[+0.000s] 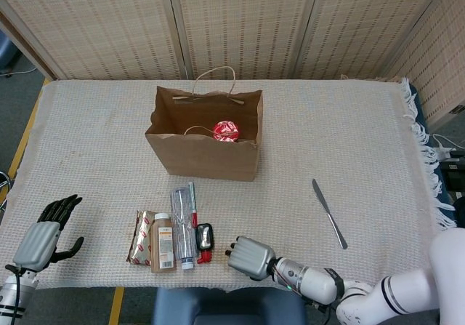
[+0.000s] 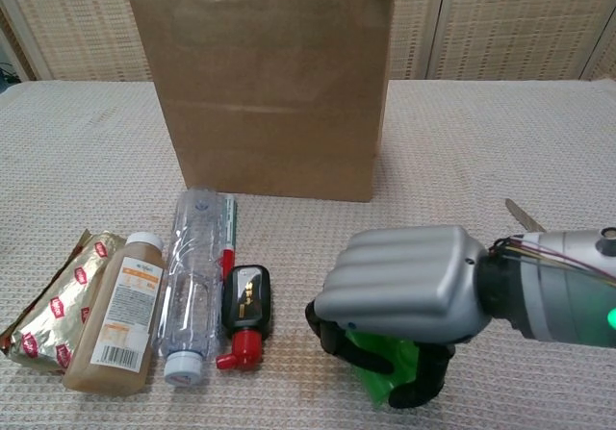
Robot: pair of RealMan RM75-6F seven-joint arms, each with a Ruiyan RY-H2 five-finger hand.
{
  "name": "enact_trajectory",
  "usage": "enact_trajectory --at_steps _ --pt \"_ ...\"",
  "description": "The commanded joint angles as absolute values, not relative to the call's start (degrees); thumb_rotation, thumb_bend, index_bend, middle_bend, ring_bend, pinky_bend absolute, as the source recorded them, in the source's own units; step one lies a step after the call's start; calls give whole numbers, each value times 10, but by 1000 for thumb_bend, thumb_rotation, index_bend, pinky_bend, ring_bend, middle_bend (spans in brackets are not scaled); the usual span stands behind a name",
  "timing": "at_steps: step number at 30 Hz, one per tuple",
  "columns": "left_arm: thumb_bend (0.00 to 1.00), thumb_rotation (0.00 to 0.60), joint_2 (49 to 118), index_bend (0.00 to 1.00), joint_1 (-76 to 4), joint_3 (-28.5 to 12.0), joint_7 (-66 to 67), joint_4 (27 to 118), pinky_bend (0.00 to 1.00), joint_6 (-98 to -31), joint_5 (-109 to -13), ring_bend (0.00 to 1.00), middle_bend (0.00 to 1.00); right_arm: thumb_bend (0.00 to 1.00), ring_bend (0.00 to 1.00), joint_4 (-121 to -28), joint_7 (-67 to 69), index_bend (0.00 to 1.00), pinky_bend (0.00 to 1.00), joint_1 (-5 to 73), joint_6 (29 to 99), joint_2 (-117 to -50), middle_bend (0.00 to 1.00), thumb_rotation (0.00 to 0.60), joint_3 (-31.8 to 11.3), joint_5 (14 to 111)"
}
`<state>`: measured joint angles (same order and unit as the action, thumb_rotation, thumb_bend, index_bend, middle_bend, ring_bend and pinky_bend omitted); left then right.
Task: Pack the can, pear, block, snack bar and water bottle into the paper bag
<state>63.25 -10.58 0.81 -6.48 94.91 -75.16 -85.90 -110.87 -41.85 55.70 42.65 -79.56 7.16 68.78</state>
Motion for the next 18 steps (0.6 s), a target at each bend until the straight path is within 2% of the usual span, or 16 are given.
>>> enact_trajectory --at_steps 1,5,9,18 --pt "372 600 633 0 -106 8 -64 949 49 -752 -859 0 0 362 582 -1135 -414 717 689 544 450 -764 547 600 79 697" --pt "372 600 634 0 -106 8 -62 949 49 -752 -858 0 0 363 582 -1158 -397 720 690 530 481 -734 547 600 74 727" --pt "372 600 634 0 -105 7 -59 950 49 -752 -856 0 0 362 582 -1177 -370 728 690 520 523 -709 550 600 39 759" --pt "372 600 634 0 -104 6 -60 950 49 -754 -855 0 0 361 582 -1150 -339 721 690 528 626 -685 552 600 -113 745"
